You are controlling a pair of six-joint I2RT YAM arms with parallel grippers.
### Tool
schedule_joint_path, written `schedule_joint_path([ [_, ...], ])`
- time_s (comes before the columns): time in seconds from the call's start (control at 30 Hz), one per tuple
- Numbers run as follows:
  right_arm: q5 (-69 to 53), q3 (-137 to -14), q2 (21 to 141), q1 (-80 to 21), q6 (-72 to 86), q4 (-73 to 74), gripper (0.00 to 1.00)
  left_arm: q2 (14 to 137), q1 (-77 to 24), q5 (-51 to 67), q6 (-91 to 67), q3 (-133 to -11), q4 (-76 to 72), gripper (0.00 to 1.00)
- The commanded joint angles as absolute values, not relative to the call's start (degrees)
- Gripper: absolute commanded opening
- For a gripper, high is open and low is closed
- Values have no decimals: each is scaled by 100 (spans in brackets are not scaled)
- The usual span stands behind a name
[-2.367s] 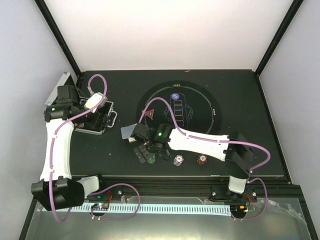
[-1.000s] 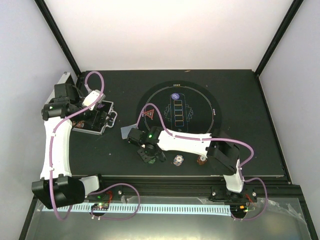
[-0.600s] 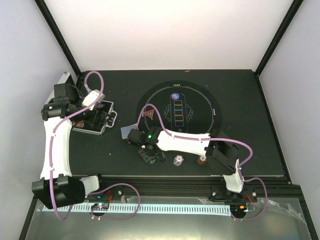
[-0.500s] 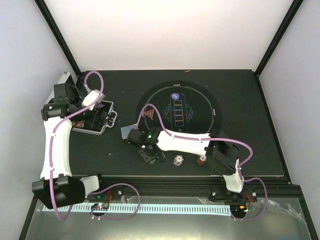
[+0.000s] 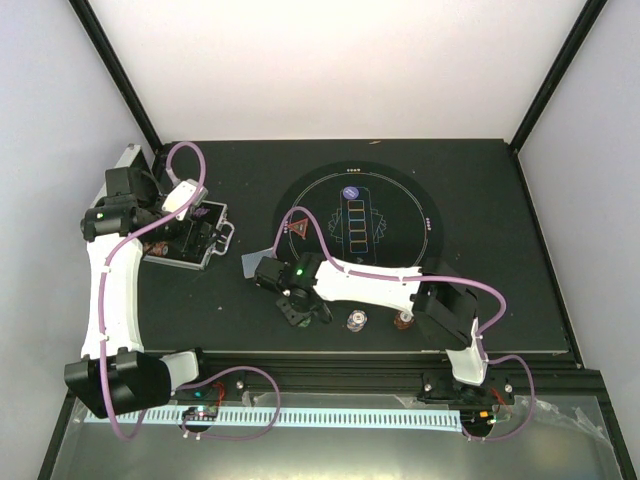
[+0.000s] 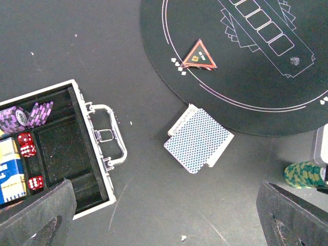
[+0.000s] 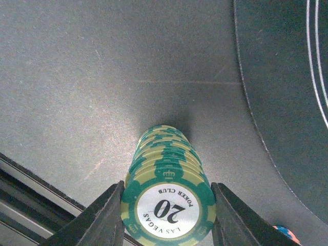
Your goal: Distribute texas hold em gaming equipment
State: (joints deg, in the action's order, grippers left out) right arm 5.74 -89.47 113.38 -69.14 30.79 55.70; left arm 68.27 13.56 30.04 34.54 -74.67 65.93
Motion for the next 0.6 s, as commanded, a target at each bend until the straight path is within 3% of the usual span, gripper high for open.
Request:
schedule_joint_path([
  [0.0, 756, -9377, 10980, -6948, 3035, 5836, 27, 6792, 1419, 3128, 3507, -7712, 6610, 99],
  [0.33, 1035, -9793, 10677, -6151, 2700, 6082, 24, 6965, 1448, 3234, 3543, -7882, 6753, 99],
  [0.57, 972, -10684, 11694, -5058, 2083, 5860, 23, 6984, 1451, 3254, 3504, -7826, 6795, 99],
])
